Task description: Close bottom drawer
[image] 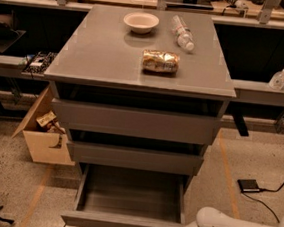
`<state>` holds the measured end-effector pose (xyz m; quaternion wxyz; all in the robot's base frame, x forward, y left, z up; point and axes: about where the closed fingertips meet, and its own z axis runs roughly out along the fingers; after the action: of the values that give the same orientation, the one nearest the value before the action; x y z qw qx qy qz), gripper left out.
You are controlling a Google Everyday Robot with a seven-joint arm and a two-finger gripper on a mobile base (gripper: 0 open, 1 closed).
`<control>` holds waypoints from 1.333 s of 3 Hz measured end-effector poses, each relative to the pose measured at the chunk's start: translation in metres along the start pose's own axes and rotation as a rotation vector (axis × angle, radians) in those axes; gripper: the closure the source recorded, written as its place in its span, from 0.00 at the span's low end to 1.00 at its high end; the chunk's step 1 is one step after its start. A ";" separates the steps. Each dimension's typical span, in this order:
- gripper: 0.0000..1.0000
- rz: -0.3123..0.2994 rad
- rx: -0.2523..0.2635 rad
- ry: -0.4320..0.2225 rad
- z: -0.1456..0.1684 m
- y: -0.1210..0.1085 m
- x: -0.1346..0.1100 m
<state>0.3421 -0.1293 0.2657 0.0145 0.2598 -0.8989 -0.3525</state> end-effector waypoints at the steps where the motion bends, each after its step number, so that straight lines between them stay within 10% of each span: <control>1: 1.00 0.015 -0.013 -0.031 0.015 -0.011 0.001; 4: 1.00 -0.048 -0.003 -0.208 0.059 -0.067 -0.047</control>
Offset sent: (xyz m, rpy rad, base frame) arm 0.0408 0.0099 -0.0809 0.1091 -0.1057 -0.1198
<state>0.4005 -0.1111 0.1859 -0.0868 0.2431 -0.8885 -0.3794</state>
